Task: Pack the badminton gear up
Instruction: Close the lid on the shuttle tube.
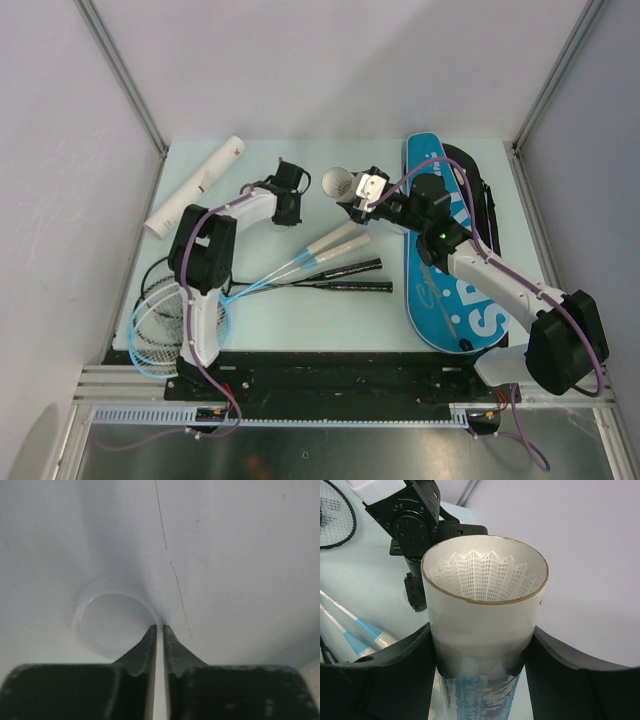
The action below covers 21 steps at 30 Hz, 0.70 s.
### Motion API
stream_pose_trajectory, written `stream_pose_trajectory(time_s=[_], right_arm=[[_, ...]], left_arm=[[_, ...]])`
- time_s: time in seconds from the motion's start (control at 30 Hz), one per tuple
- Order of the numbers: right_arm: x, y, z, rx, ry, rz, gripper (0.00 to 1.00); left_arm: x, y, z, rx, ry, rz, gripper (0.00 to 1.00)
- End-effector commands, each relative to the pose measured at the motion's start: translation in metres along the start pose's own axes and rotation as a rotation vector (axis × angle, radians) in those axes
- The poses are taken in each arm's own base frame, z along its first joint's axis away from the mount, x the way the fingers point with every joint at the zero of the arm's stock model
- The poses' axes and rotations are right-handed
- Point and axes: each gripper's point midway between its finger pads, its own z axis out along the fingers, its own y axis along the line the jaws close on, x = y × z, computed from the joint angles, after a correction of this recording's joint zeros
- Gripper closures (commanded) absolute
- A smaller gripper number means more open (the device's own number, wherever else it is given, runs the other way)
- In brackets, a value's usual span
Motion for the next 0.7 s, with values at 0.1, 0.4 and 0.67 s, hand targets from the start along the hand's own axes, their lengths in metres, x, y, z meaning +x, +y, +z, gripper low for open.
stream_pose_trajectory(time_s=[0.1,0.4,0.67], right_arm=[[-0.008,-0.009,0.002,0.030,-0.008,0.010,0.71],[-0.009,0.007,0.012,-0.021,-0.028,0.024,0.71],[-0.022,0.015,0.013,-0.046,-0.061,0.010,0.71]], left_arm=[[-0.021,0.009,-0.044,-0.011,-0.097,-0.041,1.00],[-0.069,-0.032,-0.311,0.533,-0.646,0.022,1.00],[-0.042,-0.091,-0.413,0.738,-0.890,0.377,1.00]])
